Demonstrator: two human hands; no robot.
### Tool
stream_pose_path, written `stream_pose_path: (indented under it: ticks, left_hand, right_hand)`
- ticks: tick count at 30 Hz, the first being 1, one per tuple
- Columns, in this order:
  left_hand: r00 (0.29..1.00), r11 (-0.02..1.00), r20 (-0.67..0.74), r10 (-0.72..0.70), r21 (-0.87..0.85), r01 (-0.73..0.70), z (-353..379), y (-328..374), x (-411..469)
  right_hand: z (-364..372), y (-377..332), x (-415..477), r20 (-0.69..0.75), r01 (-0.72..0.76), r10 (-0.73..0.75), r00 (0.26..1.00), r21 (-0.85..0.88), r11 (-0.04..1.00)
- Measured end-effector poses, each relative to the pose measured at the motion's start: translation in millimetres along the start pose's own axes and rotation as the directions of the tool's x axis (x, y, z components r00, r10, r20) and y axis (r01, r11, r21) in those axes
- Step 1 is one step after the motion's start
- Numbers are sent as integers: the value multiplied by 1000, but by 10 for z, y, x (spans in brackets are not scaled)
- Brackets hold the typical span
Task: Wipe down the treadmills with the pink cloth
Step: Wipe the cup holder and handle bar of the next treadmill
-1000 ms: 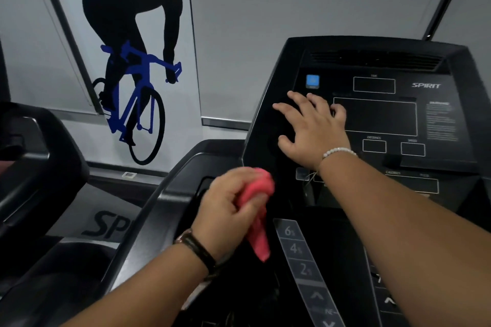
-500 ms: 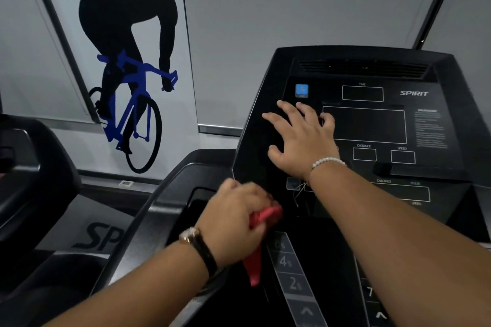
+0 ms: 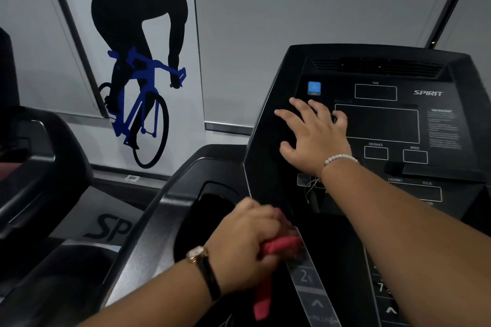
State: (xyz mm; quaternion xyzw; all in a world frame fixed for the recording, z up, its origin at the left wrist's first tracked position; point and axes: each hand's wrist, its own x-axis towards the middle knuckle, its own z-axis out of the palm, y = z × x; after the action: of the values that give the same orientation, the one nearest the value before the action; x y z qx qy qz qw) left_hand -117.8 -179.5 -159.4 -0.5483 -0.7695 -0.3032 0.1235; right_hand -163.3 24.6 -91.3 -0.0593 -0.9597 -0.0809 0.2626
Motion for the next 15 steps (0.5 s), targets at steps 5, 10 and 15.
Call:
stream_pose_path:
  ticks: [5,10,15]
  left_hand:
    - [987,924,-51,-150,-362,121,106,-168,-592]
    - [979,966,52,-195,-165,201,190,-247,-908]
    - [951,956,97,-293,7,294,203,-302,-554]
  right_hand:
    - [-1,-2,-9,-9,0,0,1000,-1,1000]
    - [2,-10,-13,-8,3,-3,1000,-2,1000]
    - [-10,-7,-5,3,-11,11,1000,-20,1000]
